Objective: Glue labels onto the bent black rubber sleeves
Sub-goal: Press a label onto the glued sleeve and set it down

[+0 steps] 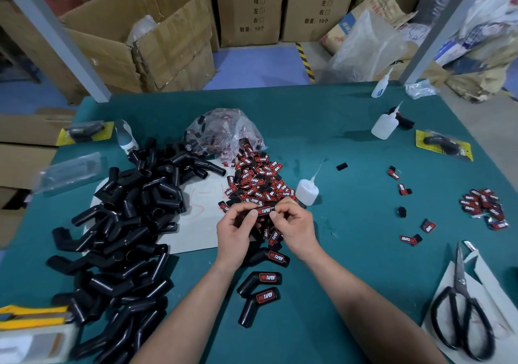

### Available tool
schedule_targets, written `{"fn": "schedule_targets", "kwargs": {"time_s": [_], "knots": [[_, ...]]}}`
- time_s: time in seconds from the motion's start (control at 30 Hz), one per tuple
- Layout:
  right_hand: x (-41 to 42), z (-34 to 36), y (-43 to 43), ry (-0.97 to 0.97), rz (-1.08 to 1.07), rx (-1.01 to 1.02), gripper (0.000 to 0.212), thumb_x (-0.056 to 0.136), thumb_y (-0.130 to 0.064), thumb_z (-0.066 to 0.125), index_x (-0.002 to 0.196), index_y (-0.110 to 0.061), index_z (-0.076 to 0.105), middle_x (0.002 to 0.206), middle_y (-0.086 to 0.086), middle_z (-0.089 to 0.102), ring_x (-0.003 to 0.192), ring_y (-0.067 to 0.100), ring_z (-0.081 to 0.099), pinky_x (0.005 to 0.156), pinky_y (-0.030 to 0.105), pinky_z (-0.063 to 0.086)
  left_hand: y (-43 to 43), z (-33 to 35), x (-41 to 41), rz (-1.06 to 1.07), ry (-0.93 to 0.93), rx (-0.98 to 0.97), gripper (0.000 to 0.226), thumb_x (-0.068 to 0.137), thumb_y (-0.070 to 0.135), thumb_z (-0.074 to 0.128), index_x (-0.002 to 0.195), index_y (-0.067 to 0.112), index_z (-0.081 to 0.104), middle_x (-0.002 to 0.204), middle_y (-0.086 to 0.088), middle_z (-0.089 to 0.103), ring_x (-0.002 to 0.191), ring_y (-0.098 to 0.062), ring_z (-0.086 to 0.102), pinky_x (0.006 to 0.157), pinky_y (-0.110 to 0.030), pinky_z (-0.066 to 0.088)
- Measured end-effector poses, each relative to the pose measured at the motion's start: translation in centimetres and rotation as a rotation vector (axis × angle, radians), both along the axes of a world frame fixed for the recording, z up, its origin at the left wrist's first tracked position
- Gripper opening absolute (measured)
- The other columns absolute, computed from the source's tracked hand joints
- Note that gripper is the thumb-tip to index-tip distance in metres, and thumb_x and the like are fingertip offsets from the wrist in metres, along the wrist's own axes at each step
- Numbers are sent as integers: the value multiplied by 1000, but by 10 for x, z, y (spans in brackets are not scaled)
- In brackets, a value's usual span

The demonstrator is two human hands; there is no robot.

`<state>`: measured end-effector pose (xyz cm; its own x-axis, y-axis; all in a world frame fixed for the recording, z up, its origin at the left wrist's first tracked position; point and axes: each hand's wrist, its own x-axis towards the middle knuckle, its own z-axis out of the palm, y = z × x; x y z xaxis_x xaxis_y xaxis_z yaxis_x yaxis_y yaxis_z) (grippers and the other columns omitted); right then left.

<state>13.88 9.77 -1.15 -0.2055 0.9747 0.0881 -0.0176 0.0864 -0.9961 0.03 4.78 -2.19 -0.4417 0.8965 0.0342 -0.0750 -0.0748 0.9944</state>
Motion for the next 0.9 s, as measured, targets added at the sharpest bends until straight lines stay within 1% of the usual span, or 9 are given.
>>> {"fn": "schedule_targets", "kwargs": {"time_s": [0.1,0.2,0.33,0.37,0.47,0.57,0.7,0.8,0.9], "knots": [[-1,0,-2,-4,22,13,16,83,-3,67,81,-19,66,80,-7,56,71,5,50,70,20,44,1,-3,-2,-7,-20,14,14,90,13,69,95,25,75,103,-3,76,101,-17,70,91,-25,53],[-2,1,-3,40,27,-37,12,83,-4,67,83,-16,68,80,-10,59,72,5,51,71,20,44,-1,-1,-1,-7,-1,77,13,88,20,69,92,31,73,105,-6,74,104,-24,69,95,-30,53],[-1,1,-3,22,22,-18,14,83,-3,68,81,-17,67,76,-10,57,70,5,49,70,19,43,-1,1,1,-51,34,108,8,86,18,67,90,26,68,102,-1,71,100,-19,67,91,-27,51],[-1,2,-3,13,36,-11,13,82,-2,68,80,-15,67,77,-8,56,70,5,49,70,20,42,-1,1,2,-64,41,96,5,86,20,68,89,23,67,101,1,71,98,-18,66,89,-27,51],[-1,2,-4,-14,75,-6,12,82,0,68,82,-12,66,77,-1,53,70,5,47,69,21,41,-1,1,4,-67,64,85,9,85,23,70,89,17,65,98,3,70,95,-17,67,88,-26,51],[-2,0,-4,-30,90,-40,22,86,11,69,81,-10,66,78,-1,54,72,6,48,71,20,42,-1,1,4,-66,99,105,8,86,21,70,89,17,64,98,4,69,95,-16,67,88,-24,51],[-3,-1,-2,-49,93,-64,26,87,15,66,77,-9,65,78,6,54,73,10,49,71,22,43,-2,1,4,-70,131,112,6,85,20,68,88,17,63,99,1,68,95,-16,66,88,-24,50],[-2,0,-2,-52,102,-50,22,87,12,67,76,-7,65,77,9,53,73,13,48,70,22,42,-3,1,4,-69,139,107,7,85,21,68,86,15,63,100,-6,67,95,-17,66,88,-27,51],[-3,0,-2,-39,103,-48,16,85,1,67,74,-10,65,77,6,53,73,12,48,70,22,42,-3,0,4,-65,149,107,11,85,22,67,86,11,64,100,-8,68,95,-18,66,88,-27,51]]}}
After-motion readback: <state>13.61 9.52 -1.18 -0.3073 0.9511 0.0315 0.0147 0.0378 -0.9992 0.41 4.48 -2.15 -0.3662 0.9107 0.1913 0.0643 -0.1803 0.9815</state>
